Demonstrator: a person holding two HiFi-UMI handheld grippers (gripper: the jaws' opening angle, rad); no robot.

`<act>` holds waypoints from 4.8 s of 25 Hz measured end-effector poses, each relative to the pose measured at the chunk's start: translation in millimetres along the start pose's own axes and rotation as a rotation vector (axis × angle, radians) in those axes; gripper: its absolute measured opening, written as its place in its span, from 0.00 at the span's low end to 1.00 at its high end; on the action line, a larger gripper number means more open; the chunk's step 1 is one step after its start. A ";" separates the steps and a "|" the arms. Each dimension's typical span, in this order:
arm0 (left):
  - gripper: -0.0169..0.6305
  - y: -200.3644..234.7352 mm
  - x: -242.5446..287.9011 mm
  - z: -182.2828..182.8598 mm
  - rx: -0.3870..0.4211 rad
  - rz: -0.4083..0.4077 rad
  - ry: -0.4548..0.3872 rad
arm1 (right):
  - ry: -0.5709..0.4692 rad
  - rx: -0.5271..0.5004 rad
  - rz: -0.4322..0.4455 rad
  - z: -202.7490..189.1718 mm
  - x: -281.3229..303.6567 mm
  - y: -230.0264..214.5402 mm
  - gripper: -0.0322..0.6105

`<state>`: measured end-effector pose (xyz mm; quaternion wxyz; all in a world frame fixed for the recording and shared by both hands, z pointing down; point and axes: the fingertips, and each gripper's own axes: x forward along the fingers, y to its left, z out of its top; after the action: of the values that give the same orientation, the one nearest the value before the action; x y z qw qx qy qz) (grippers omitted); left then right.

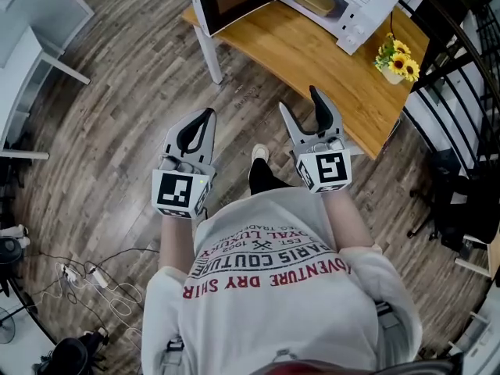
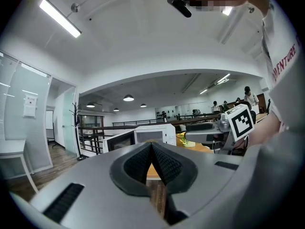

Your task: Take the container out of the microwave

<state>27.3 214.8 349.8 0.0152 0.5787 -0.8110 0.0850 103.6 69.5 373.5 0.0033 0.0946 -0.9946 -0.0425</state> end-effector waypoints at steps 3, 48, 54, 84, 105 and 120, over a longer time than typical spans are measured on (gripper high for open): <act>0.05 22.2 36.3 -4.3 -0.002 0.003 0.014 | 0.013 0.012 0.002 -9.9 37.5 -19.9 0.49; 0.05 85.0 453.1 -16.7 -0.018 -0.661 0.065 | 0.728 -0.031 -0.224 -153.7 288.1 -278.0 0.49; 0.05 89.7 462.2 -22.9 -0.024 -0.677 0.070 | 0.918 -0.228 -0.106 -193.8 316.5 -290.6 0.49; 0.05 118.7 461.3 -25.3 -0.051 -0.627 0.091 | 1.205 -0.497 0.087 -260.4 376.7 -316.7 0.11; 0.05 90.9 422.0 6.1 0.024 -0.720 -0.008 | 0.874 -0.191 -0.100 -154.4 301.5 -225.1 0.10; 0.05 64.5 431.6 48.9 0.091 -0.867 -0.118 | 0.460 -0.035 -0.555 -30.6 230.4 -247.3 0.10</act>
<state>-172.2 -176.4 346.9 -0.0223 0.8694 -0.4881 0.0732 -75.8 -218.5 382.6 0.2170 0.3681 -0.9034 -0.0366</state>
